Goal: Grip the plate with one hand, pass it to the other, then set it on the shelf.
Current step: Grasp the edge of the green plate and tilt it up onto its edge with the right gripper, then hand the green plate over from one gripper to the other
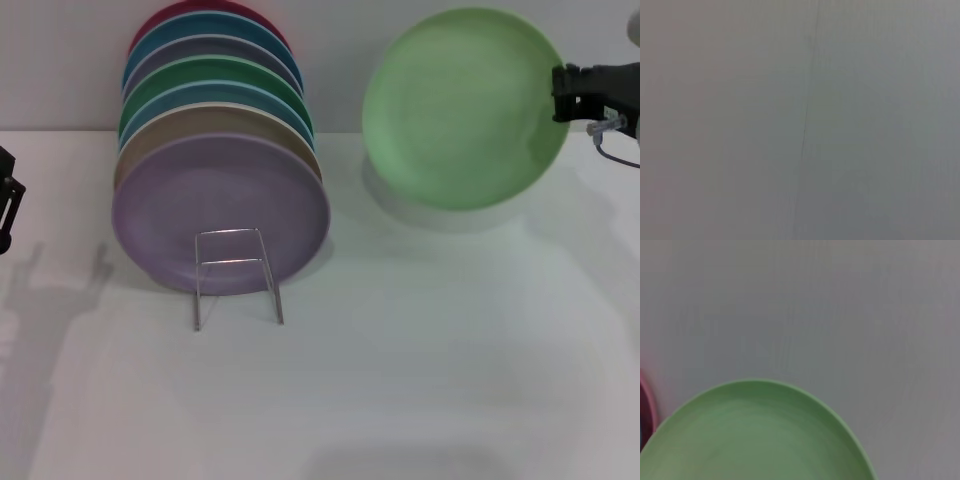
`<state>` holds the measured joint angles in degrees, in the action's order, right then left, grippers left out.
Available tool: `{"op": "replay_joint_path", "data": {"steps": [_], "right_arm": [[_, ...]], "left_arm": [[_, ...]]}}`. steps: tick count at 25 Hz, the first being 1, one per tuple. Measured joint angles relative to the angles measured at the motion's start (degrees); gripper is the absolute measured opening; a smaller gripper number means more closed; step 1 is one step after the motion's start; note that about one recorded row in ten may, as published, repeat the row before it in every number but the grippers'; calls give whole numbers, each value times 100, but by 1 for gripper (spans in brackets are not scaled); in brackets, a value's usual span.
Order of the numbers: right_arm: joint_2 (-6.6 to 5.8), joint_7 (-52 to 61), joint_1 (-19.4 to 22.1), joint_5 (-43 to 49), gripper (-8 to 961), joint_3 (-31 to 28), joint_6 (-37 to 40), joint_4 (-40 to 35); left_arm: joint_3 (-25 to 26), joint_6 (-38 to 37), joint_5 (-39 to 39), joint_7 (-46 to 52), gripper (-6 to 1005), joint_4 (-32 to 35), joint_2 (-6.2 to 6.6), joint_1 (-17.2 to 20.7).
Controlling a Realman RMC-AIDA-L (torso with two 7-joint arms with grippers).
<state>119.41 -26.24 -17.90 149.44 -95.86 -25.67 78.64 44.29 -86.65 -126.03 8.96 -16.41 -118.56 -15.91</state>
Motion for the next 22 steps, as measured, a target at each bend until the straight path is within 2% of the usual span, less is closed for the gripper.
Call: {"op": "replay_joint_path", "data": {"steps": [1, 2, 5, 6, 7, 14, 16, 17, 22], "right_arm": [[-3, 1, 151, -74, 16, 255, 601, -106], [-3, 1, 151, -74, 16, 255, 601, -106], [-1, 12, 369, -218, 15, 661, 1622, -350], [2, 23, 480, -373, 15, 928, 2257, -564], [2, 23, 480, -373, 15, 928, 2257, -564], [-1, 72, 601, -908, 16, 1761, 4441, -1623], [4, 210, 620, -1043, 16, 2167, 5392, -2069], [4, 210, 620, -1043, 16, 2167, 5392, -2069], [4, 723, 748, -1082, 15, 2867, 6870, -2641]], "left_arm": [[0, 0, 0, 0, 813, 0, 0, 0], [0, -12, 0, 0, 813, 1, 1, 0], [0, -18, -3, 0, 814, 3, 0, 3], [-3, -23, -19, 0, 814, -9, 0, 21], [-3, -23, -19, 0, 814, -9, 0, 21], [-164, -206, -41, 0, 813, -42, -19, 117], [-359, -407, -46, 1, 813, -65, -24, 196], [-359, -407, -46, 1, 813, -65, -24, 196], [-733, -708, -50, 5, 813, -74, -32, 278]]}}
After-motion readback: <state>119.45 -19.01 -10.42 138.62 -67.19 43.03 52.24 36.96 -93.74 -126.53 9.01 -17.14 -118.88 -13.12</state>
